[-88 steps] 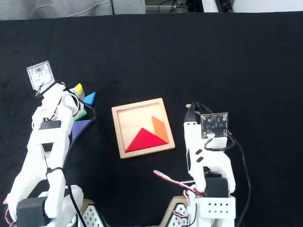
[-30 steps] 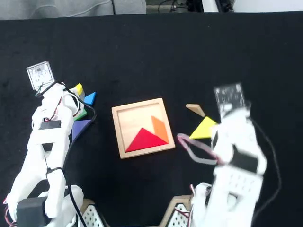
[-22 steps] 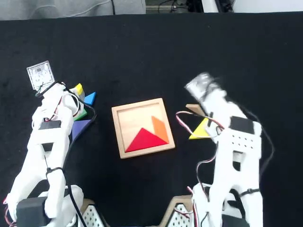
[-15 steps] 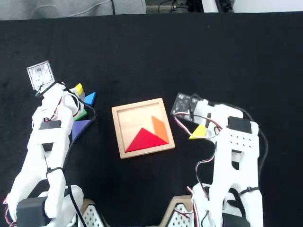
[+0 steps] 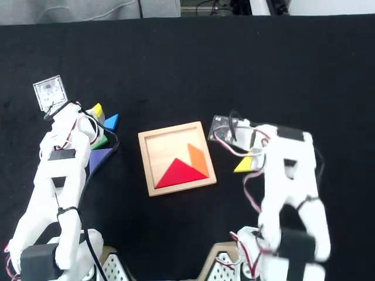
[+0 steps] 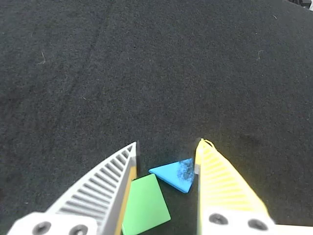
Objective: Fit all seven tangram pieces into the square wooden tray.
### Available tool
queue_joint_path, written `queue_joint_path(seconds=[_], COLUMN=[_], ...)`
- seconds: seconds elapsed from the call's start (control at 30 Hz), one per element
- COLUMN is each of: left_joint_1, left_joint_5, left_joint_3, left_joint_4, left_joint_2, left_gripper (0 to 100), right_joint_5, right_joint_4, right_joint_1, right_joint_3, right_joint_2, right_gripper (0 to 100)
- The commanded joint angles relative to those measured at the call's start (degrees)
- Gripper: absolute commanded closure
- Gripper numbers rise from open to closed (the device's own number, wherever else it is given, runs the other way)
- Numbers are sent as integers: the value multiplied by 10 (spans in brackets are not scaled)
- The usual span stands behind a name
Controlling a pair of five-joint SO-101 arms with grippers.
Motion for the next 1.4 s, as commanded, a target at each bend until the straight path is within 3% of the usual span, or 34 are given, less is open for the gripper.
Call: queue_joint_path(seconds=[0.0, 0.2, 0.37, 0.47, 0.87, 1.0, 1.37], left_joint_1=[5, 2, 3, 3, 3, 4, 5], left_joint_5=[-7, -7, -7, -7, -7, -7, -7], left_joint_3=[-7, -36, -37, -37, -37, -37, -38], left_joint_4=[-13, -12, -12, -12, -13, -13, -13], left_joint_2=[-3, 41, 47, 47, 47, 47, 47], left_gripper=[805, 805, 805, 805, 805, 805, 805], right_joint_5=[5, 66, 125, 159, 165, 165, 165], right_joint_4=[32, 75, 84, 79, 28, 31, 27], right_joint_1=[-5, -9, -6, -10, 19, 50, 49], right_joint_3=[-57, -63, -65, -66, -116, -139, -131], right_joint_2=[50, 52, 49, 53, 195, 204, 208], right_gripper=[740, 727, 613, 638, 652, 652, 652])
